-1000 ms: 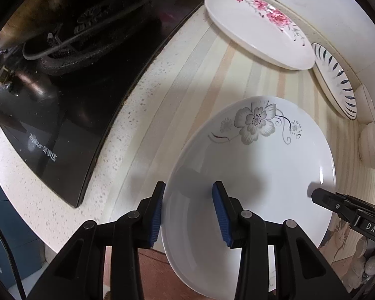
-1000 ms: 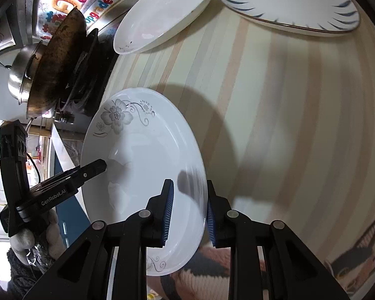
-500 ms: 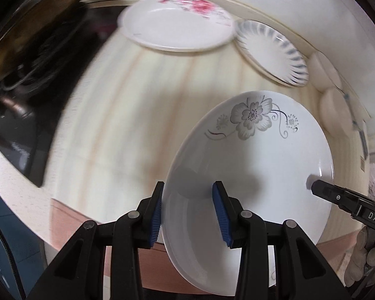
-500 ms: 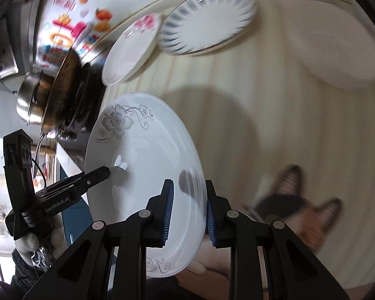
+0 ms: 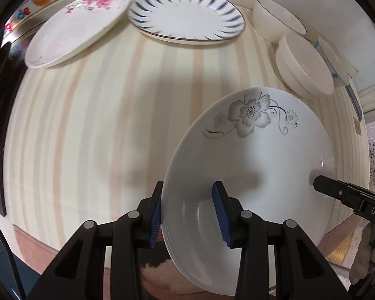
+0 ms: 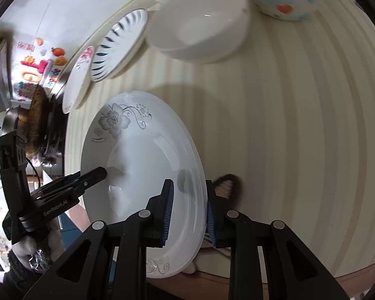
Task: Organize plates and bowls
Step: 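Grasp the grey-flower white plate rim with the left tool while the right tool grips it too, then release the grey-flower plate and grasp the pink-flower plate rim with both tools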
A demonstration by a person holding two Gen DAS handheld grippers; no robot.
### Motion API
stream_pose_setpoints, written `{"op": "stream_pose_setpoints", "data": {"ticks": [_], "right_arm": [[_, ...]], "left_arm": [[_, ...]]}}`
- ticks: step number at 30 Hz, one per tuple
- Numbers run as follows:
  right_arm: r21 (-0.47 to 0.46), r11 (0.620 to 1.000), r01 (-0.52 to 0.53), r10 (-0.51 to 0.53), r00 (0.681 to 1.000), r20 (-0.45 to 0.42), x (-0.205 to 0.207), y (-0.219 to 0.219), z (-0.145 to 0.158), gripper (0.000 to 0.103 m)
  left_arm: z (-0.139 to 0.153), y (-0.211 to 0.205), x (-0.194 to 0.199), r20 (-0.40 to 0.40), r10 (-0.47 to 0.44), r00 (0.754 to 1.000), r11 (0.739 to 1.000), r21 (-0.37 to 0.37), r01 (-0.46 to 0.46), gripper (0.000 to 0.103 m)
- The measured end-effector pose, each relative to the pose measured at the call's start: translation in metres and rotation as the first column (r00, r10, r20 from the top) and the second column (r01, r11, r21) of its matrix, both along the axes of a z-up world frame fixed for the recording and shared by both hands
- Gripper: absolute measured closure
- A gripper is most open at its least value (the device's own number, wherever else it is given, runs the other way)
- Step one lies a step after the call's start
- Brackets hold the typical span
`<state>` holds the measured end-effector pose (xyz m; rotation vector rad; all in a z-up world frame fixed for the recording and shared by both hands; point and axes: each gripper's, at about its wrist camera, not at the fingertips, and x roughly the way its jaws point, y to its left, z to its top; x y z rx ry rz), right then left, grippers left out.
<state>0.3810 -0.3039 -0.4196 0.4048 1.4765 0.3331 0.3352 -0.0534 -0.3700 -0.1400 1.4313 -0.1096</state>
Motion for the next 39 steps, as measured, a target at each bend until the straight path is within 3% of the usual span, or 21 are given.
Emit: {"op": "stream_pose_setpoints", "data": {"ticks": [20,27,30,32,33,36,39], "right_arm": [[-0.006,0.999,0.038,-0.038,0.998,-0.045,-0.002,-0.013,-0.019,0.076],[-0.009,0.997,0.077,-0.077,0.993,-0.084,-0.002,-0.016,-0.019,0.075],[-0.031,0.992,0.126,-0.128,0.99,-0.065,-0.008,-0.028,0.0,0.073],[-0.048,0.986,0.158,-0.16,0.987,-0.036,-0.01,-0.032,0.023,0.06],[-0.057,0.984,0.166,-0.168,0.986,-0.022,-0.009,-0.031,0.032,0.059],[-0.024,0.986,0.168,-0.166,0.985,0.052,0.008,-0.005,0.072,0.052],[0.042,0.994,0.101,-0.105,0.987,0.12,0.041,0.047,0.097,0.047]], "left_arm": [[-0.018,-0.023,0.018,-0.025,-0.031,0.999,0.999,0.017,0.032,0.067],[-0.017,-0.026,0.013,-0.02,-0.102,0.995,0.995,0.021,0.102,0.067],[-0.002,-0.013,0.011,0.004,-0.093,0.996,0.995,0.026,0.093,0.067],[0.015,0.003,0.013,0.037,-0.059,0.998,0.998,0.004,0.059,0.067],[0.027,0.014,0.015,0.063,-0.028,0.998,1.0,-0.006,0.029,0.067],[0.055,0.054,0.027,0.124,0.086,0.989,0.996,-0.018,-0.085,0.065],[0.061,0.102,0.048,0.145,0.198,0.97,0.98,-0.035,-0.195,0.065]]}}
